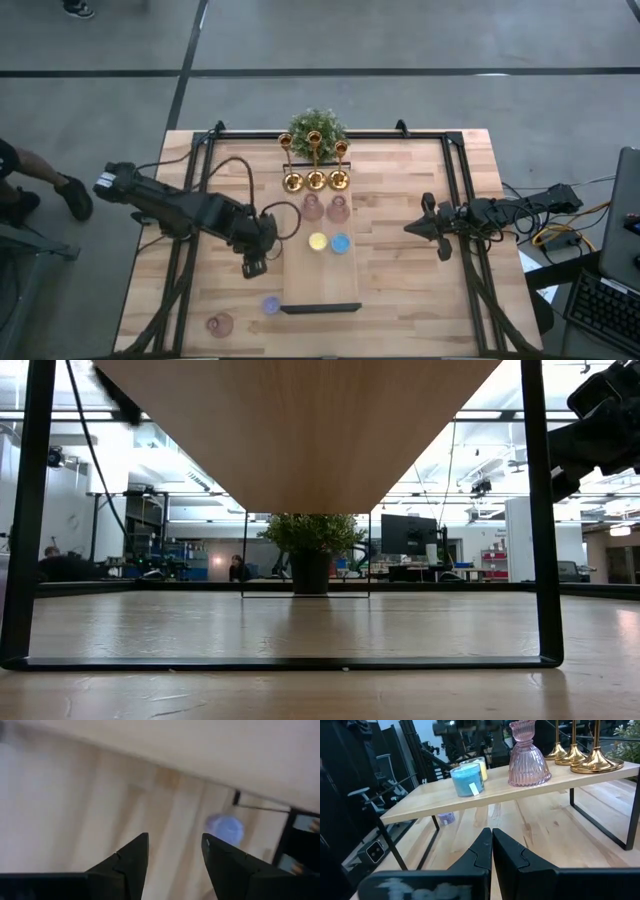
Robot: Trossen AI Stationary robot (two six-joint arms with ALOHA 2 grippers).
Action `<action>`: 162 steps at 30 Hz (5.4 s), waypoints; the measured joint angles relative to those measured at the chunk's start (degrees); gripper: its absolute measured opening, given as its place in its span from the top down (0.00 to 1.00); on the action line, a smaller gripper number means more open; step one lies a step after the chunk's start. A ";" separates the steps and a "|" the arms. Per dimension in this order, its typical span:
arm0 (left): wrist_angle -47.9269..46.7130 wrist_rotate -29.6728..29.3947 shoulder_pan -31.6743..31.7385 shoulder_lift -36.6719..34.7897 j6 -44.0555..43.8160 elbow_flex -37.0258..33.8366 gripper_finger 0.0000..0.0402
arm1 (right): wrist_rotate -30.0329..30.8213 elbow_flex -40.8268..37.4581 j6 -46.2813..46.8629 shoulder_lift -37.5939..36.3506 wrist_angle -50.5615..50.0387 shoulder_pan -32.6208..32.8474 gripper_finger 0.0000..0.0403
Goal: Pick & Place candle stick holders
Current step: Put the purple scented candle on the shelf aligned with the yellow scented candle, then put the pink glass candle holder on the shelf aligned with the pink glass candle holders
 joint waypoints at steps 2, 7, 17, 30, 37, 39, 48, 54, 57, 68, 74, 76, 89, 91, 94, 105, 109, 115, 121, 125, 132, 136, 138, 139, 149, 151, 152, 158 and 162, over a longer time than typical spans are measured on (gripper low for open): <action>4.10 3.41 -1.18 -1.16 -2.60 -5.20 0.54 | -0.02 0.00 0.08 0.00 0.00 -0.02 0.98; 16.74 5.74 -5.81 -3.92 -5.99 -16.59 0.54 | 0.00 0.00 0.09 0.00 0.00 0.00 0.98; 29.06 5.83 -9.37 -1.87 -7.74 -25.53 0.55 | 0.00 0.00 0.09 0.00 0.02 -0.02 0.98; 38.78 5.94 -10.24 3.49 -2.31 -25.59 0.56 | 0.00 0.00 0.09 0.00 0.02 0.00 0.98; 39.08 5.95 -11.05 6.23 -1.87 -25.53 0.56 | 0.00 0.00 0.08 0.00 0.02 0.00 0.98; 39.05 5.92 -11.15 7.31 -1.82 -25.53 0.56 | 0.00 0.00 0.09 0.00 0.02 -0.02 0.98; 39.08 5.63 -11.21 9.15 -1.82 -25.53 0.56 | 0.00 0.00 0.07 0.00 0.02 0.00 0.98; 39.08 5.59 -11.21 9.15 -1.14 -25.53 0.59 | -0.01 0.00 0.07 0.00 0.02 -0.01 0.98; 39.12 5.62 -11.21 9.15 -1.13 -25.61 0.66 | 0.00 0.00 0.07 0.00 0.02 0.00 0.98; 38.65 6.87 -11.19 8.55 -0.27 -26.36 0.98 | -0.02 0.00 0.07 0.00 0.02 -0.02 0.98; 32.20 7.23 -11.21 4.94 0.26 -26.13 0.99 | -0.02 0.00 0.07 0.00 0.02 0.00 0.98; 28.19 7.23 -11.20 2.48 0.19 -25.92 0.99 | -0.02 0.00 0.07 0.01 0.03 -0.02 0.98; 3.28 -1.24 -8.47 -12.51 -4.19 -11.23 0.99 | -0.02 0.00 0.07 0.02 0.04 0.00 0.98; 3.19 -3.85 -6.71 -12.13 -4.29 -7.53 0.99 | -0.02 0.00 0.07 0.02 0.04 0.00 0.98; 3.26 -6.85 -3.28 -9.98 -3.91 -2.32 1.00 | -0.01 0.00 0.07 0.02 0.04 0.00 0.98; 3.13 -6.59 8.13 2.40 10.68 9.82 0.99 | -0.02 0.00 0.07 0.02 0.04 -0.02 0.98; 2.90 -5.08 8.68 6.35 13.46 11.33 0.99 | -0.02 0.00 0.07 0.02 0.03 -0.02 0.98; 3.44 -4.76 8.63 10.17 15.10 11.65 0.98 | -0.02 0.00 0.07 0.02 0.02 0.00 0.98; 4.08 -4.64 8.74 11.59 15.56 11.65 0.96 | -0.02 0.00 0.07 0.02 0.04 -0.01 0.98; 5.32 -4.64 8.72 11.43 15.53 11.63 0.94 | 0.00 0.00 0.07 0.02 0.02 -0.02 0.98; 6.16 -4.36 8.72 9.45 15.10 12.02 0.86 | -0.02 -0.02 0.07 0.02 0.02 0.00 0.98; 3.44 -2.95 8.72 6.42 13.97 12.02 0.80 | -0.01 -0.01 0.07 0.02 0.03 -0.01 0.98; -0.04 -1.81 8.27 4.01 13.73 12.02 0.76 | -0.02 0.00 0.07 0.02 0.03 0.00 0.98; -2.25 -1.77 7.64 2.53 13.72 12.02 0.75 | -0.02 0.00 0.07 0.02 0.04 0.00 0.98; -8.42 -2.13 -6.17 -12.05 4.37 3.40 0.70 | -0.01 -0.02 0.07 0.02 0.03 -0.01 0.98; -6.75 -1.71 -11.77 -13.88 0.93 -0.53 0.70 | -0.02 0.00 0.07 0.02 0.04 0.00 0.98; -6.09 -1.68 -14.83 -14.56 -1.21 -2.65 0.70 | -0.02 -0.02 0.07 0.02 0.04 -0.02 0.98; 5.93 -1.68 -32.23 -15.48 -14.04 -14.77 0.70 | -0.02 -0.02 0.07 0.02 0.04 -0.01 0.98; 15.35 -1.79 -38.52 -13.96 -21.82 -20.71 0.70 | -0.02 -0.02 0.07 0.02 0.03 0.00 0.98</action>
